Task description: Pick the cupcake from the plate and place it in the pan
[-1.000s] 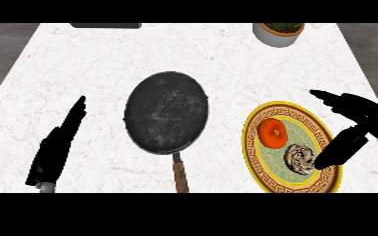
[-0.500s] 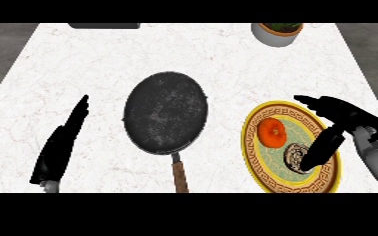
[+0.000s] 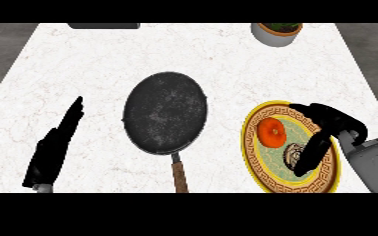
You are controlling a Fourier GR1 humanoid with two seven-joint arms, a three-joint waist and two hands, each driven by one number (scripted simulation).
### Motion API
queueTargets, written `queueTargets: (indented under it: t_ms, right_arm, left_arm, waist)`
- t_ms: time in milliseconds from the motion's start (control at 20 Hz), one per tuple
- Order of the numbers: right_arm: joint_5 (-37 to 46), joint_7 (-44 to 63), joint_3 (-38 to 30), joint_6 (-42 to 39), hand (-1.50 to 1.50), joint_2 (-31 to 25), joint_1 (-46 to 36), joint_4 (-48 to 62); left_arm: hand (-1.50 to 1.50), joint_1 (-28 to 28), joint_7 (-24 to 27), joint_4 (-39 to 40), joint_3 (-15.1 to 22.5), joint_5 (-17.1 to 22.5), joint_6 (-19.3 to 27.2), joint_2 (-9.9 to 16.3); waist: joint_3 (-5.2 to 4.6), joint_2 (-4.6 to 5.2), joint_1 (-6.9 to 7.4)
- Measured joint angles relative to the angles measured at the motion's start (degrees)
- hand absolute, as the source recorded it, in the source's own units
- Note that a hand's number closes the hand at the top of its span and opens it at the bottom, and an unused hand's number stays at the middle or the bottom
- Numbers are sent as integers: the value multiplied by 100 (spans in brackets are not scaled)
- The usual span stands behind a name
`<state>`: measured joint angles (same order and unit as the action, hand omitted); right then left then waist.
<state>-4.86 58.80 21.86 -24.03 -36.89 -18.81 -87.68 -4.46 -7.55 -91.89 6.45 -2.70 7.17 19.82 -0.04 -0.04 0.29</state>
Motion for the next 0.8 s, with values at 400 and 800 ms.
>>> queueTargets:
  t_ms: [400,800]
  right_arm:
    - [296,-36,195,-18,-150,231,162,214]
    - [671,-228,128,-102,-150,373,418,382]
  left_arm:
    - [0,-118,104,3,-8,-180,-17,-160]
    - [0,75,-27,74,-192,-223,-193,-223]
  waist:
    - [1,1,-4]
    - [3,3,-14]
